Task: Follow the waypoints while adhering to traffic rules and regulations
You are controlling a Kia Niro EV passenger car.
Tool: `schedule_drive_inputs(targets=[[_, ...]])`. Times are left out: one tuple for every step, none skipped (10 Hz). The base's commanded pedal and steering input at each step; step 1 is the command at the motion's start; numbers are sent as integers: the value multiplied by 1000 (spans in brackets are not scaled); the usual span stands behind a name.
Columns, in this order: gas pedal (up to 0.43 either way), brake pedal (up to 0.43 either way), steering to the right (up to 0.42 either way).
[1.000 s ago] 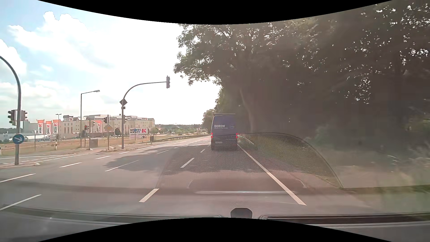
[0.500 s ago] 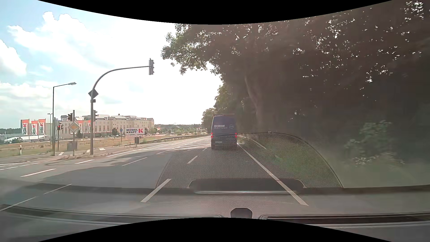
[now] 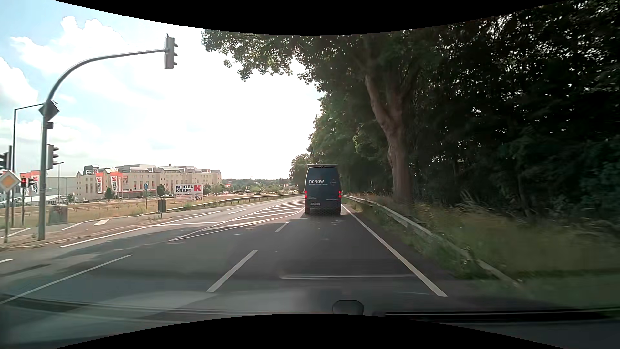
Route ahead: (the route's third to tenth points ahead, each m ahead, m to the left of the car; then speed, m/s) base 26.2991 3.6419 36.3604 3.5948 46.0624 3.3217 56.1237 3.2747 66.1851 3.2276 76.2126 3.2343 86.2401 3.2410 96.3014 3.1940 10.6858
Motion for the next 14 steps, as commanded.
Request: schedule_drive_inputs(targets=[[197,0,-4],[197,0,-4],[197,0,-4],[197,0,-4],[197,0,-4],[197,0,-4],[197,0,-4],[197,0,-4],[197,0,-3],[197,0,-4],[197,0,-3],[197,0,-3],[197,0,-3],[197,0,-3]])
